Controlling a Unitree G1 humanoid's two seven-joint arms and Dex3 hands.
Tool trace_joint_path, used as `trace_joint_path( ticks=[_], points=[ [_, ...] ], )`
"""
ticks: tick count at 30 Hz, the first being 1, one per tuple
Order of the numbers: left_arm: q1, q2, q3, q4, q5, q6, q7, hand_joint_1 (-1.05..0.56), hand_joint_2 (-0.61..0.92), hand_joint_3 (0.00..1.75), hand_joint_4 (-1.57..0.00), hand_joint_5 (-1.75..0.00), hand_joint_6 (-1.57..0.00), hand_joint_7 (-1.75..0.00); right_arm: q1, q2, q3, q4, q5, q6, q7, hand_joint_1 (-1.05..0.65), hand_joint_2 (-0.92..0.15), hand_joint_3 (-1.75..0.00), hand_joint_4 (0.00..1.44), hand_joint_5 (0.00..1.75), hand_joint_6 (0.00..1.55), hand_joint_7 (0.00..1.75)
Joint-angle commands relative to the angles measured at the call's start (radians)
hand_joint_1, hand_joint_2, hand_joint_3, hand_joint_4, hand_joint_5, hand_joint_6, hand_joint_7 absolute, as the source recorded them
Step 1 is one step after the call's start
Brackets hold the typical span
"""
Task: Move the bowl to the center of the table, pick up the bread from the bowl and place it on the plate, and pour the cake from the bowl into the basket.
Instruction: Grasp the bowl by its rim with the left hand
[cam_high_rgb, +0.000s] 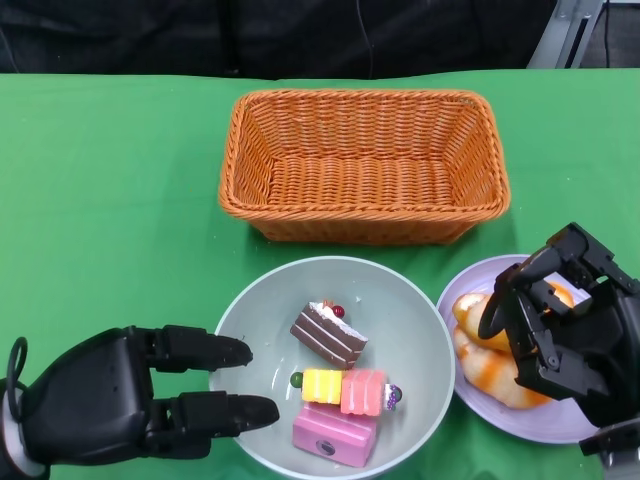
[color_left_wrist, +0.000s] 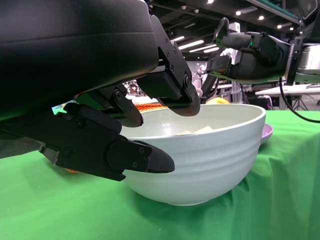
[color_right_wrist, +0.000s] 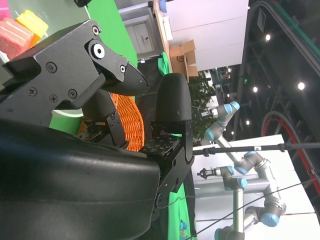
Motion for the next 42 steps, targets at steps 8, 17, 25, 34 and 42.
trace_joint_path(
  ticks=[8, 17, 25, 34, 42],
  points=[
    [-0.003, 0.026, -0.074, -0.037, -0.113, 0.055, -0.112, -0.42, 0.92, 0.16, -0.58, 0.0, -0.5, 0.0, 0.012, 0.006, -0.002, -0.011, 0.0, -0.021, -0.004, -0.1, -0.5, -1.14, 0.69, 1.71, 0.59, 1.43],
    [0.014, 0.022, -0.086, -0.069, -0.161, 0.092, -0.178, -0.43, 0.92, 0.15, -0.53, 0.0, -0.49, 0.0, 0.018, 0.007, 0.006, -0.014, -0.011, -0.028, -0.006, -0.12, -0.49, -1.15, 0.68, 1.74, 0.57, 1.47],
    [0.04, 0.022, -0.086, -0.132, -0.192, 0.158, -0.295, -0.43, 0.92, 0.06, -0.57, -0.02, -0.56, -0.02, 0.024, 0.011, 0.009, -0.021, 0.002, -0.012, -0.008, -0.11, -0.47, -1.17, 0.7, 1.73, 0.6, 1.46],
    [0.044, 0.013, -0.091, -0.142, -0.212, 0.177, -0.365, -0.43, 0.92, 0.03, -0.65, -0.04, -0.65, -0.04, 0.027, 0.008, 0.013, -0.016, -0.005, -0.026, 0.002, -0.14, -0.47, -1.18, 0.7, 1.72, 0.58, 1.46],
    [0.038, 0.007, -0.098, -0.11, -0.22, 0.173, -0.373, -0.44, 0.92, 0.03, -0.68, -0.05, -0.66, -0.02, 0.023, 0.008, 0.011, -0.007, -0.003, -0.027, 0.011, -0.14, -0.47, -1.18, 0.71, 1.73, 0.58, 1.47]
  ],
)
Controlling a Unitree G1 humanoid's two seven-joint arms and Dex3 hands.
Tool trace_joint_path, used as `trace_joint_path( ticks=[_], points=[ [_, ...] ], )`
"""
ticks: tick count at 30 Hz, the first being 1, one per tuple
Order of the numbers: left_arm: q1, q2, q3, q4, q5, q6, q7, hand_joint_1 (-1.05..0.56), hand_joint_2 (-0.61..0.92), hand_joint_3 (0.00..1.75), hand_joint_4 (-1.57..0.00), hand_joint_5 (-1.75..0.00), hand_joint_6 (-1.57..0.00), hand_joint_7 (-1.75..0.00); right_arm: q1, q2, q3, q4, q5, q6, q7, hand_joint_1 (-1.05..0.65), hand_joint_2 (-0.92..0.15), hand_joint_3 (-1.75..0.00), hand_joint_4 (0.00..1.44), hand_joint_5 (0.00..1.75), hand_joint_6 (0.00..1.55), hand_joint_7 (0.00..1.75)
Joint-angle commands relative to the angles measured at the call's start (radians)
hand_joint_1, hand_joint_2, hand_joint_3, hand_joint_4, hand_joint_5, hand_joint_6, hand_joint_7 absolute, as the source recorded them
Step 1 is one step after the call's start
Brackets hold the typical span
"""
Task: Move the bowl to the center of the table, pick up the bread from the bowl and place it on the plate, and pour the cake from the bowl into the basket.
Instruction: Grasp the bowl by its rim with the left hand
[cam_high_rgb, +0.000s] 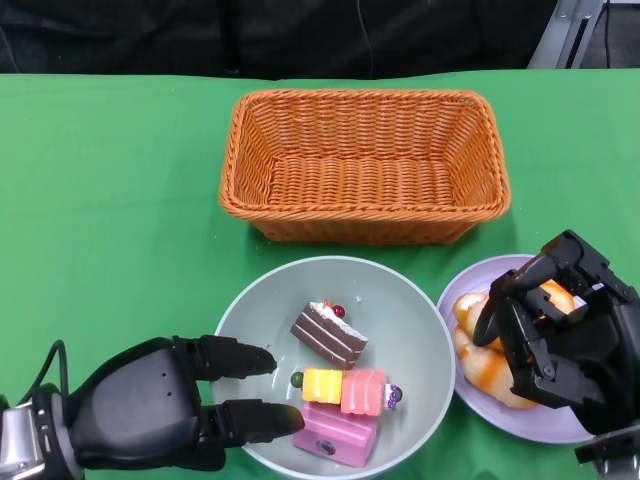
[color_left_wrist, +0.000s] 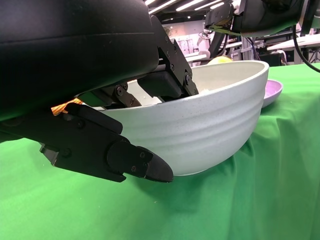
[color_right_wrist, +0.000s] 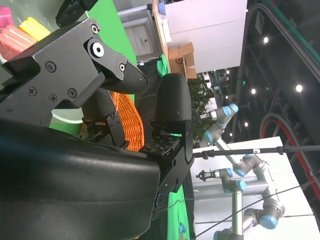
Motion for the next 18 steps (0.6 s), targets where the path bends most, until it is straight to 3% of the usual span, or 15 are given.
trace_joint_path(
  ticks=[1, 18],
  points=[
    [0.005, 0.006, -0.006, 0.023, -0.014, -0.002, -0.007, -0.43, 0.92, 0.03, -0.68, -0.05, -0.66, -0.02, 0.005, -0.005, -0.001, -0.003, 0.005, -0.004, 0.004, -0.14, -0.47, -1.18, 0.7, 1.73, 0.57, 1.47],
    [0.013, -0.033, -0.023, 0.038, -0.014, 0.054, 0.007, -0.4, 0.92, 0.1, -0.71, -0.05, -0.7, -0.02, 0.024, 0.008, 0.01, -0.023, -0.012, -0.007, -0.026, -0.13, -0.46, -1.18, 0.7, 1.74, 0.59, 1.47]
  ],
)
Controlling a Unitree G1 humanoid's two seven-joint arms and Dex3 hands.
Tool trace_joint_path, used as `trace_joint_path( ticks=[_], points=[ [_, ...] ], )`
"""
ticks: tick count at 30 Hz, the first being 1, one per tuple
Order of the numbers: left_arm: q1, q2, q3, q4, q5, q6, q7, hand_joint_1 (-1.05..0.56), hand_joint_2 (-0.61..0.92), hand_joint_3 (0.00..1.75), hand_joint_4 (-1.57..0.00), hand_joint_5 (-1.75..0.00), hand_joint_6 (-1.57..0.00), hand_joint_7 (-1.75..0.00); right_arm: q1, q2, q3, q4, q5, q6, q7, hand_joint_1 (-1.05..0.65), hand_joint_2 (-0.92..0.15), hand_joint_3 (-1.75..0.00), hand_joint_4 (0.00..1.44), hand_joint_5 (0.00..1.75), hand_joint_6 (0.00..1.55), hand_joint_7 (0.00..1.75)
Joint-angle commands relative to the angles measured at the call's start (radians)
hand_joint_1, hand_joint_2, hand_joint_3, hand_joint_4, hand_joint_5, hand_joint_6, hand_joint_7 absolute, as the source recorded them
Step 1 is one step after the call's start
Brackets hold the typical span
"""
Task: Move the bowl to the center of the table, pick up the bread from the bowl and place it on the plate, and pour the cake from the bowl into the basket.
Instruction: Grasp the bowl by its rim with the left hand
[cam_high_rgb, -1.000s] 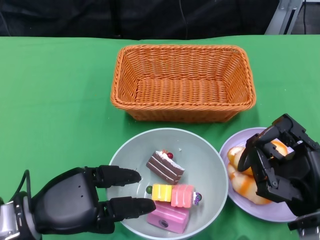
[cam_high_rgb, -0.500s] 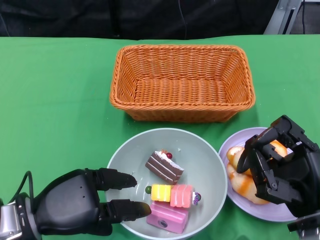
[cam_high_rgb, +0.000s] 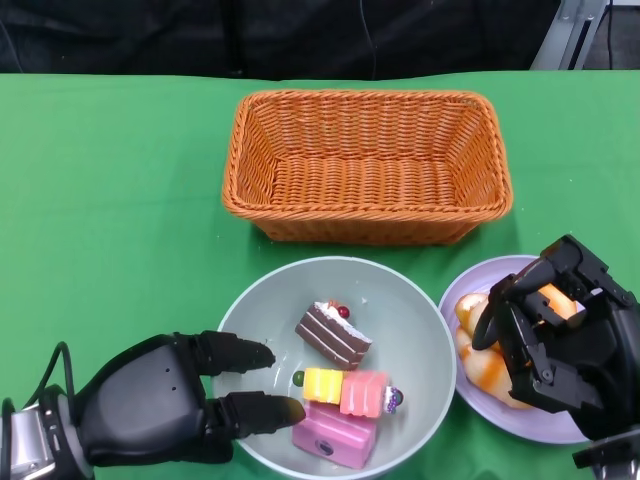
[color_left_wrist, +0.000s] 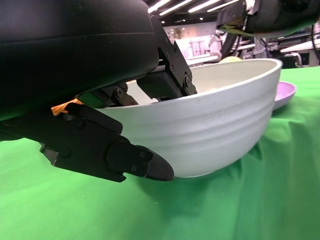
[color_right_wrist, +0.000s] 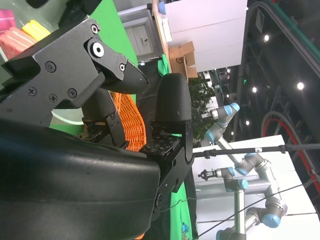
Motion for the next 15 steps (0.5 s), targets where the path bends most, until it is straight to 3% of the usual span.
trace_joint_path(
  ticks=[1, 15],
  points=[
    [0.014, -0.004, -0.017, 0.012, 0.01, 0.013, 0.008, -0.4, 0.92, 0.1, -0.72, -0.05, -0.7, -0.02, 0.008, 0.001, 0.003, -0.017, -0.009, -0.009, -0.012, -0.13, -0.45, -1.18, 0.7, 1.74, 0.59, 1.47],
    [0.016, -0.009, -0.04, 0.005, 0.004, 0.027, 0.0, -0.39, 0.92, 0.14, -0.81, -0.09, -0.84, -0.06, 0.003, -0.003, 0.004, -0.009, -0.007, -0.008, -0.013, -0.13, -0.45, -1.19, 0.69, 1.75, 0.58, 1.48]
  ],
)
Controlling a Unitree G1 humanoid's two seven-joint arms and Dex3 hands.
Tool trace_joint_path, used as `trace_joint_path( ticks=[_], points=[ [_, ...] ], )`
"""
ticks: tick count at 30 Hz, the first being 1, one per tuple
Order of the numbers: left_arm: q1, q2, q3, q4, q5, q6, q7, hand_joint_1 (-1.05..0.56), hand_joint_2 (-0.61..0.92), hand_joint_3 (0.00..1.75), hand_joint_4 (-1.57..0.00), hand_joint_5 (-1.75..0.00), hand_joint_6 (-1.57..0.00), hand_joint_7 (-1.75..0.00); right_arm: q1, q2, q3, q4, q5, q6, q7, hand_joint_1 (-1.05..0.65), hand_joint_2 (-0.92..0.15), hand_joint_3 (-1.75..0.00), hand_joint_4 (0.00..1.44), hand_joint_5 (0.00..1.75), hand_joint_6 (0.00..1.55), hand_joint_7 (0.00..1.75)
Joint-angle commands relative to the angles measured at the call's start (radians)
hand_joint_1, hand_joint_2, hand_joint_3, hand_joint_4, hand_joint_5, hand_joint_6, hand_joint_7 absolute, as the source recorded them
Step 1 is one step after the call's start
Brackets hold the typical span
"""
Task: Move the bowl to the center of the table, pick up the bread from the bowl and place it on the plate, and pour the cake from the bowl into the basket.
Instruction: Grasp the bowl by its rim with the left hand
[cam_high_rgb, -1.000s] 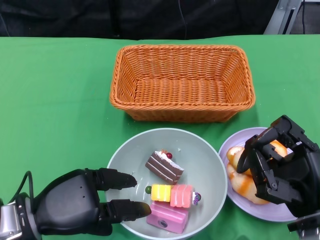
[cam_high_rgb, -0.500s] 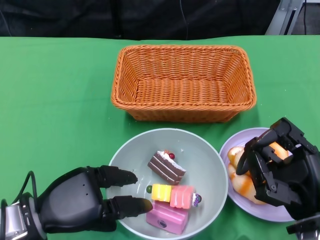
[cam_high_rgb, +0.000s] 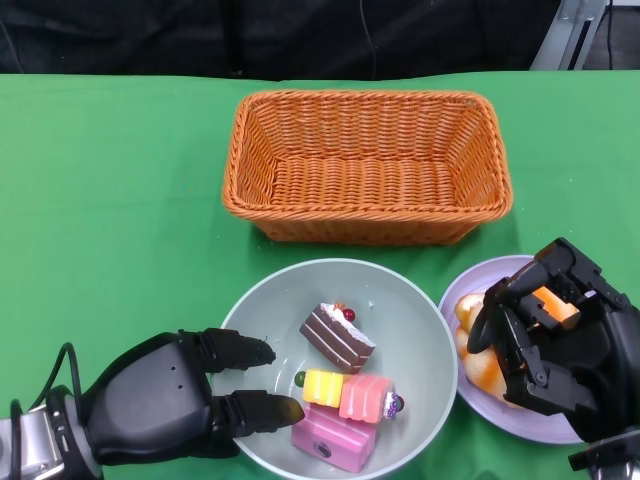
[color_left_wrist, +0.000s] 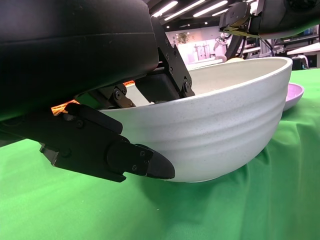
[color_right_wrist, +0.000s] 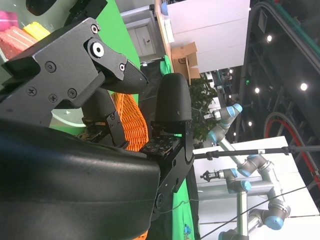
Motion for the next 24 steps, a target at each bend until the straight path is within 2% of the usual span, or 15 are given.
trace_joint_path(
  ticks=[1, 12, 22, 23, 24],
  points=[
    [0.016, 0.005, -0.024, 0.008, 0.003, -0.018, -0.012, -0.38, 0.92, 0.14, -0.82, -0.09, -0.84, -0.06, 0.001, -0.003, -0.008, -0.008, 0.001, -0.01, -0.007, -0.13, -0.45, -1.19, 0.69, 1.75, 0.58, 1.48],
    [0.007, 0.006, -0.028, 0.035, -0.029, -0.093, 0.019, -0.36, 0.92, 0.09, -0.94, -0.16, -0.98, -0.09, 0.007, 0.0, -0.004, -0.013, 0.003, -0.011, -0.005, -0.14, -0.47, -1.17, 0.69, 1.74, 0.58, 1.47],
    [-0.006, -0.004, -0.041, 0.071, -0.003, -0.112, 0.124, -0.35, 0.92, 0.04, -1.03, -0.27, -1.12, -0.15, 0.006, 0.006, -0.004, -0.002, 0.005, -0.023, -0.001, -0.14, -0.46, -1.19, 0.7, 1.75, 0.58, 1.47],
    [-0.003, -0.005, -0.041, 0.071, -0.001, -0.106, 0.13, -0.34, 0.92, 0.04, -1.01, -0.33, -1.11, -0.17, 0.006, 0.008, -0.004, -0.001, 0.003, -0.026, -0.001, -0.14, -0.46, -1.2, 0.69, 1.75, 0.58, 1.47],
    [-0.001, -0.007, -0.04, 0.071, -0.002, -0.103, 0.133, -0.33, 0.92, 0.04, -0.93, -0.51, -1.07, -0.28, 0.006, 0.009, -0.004, 0.0, 0.002, -0.028, -0.002, -0.15, -0.45, -1.2, 0.69, 1.75, 0.58, 1.48]
  ],
)
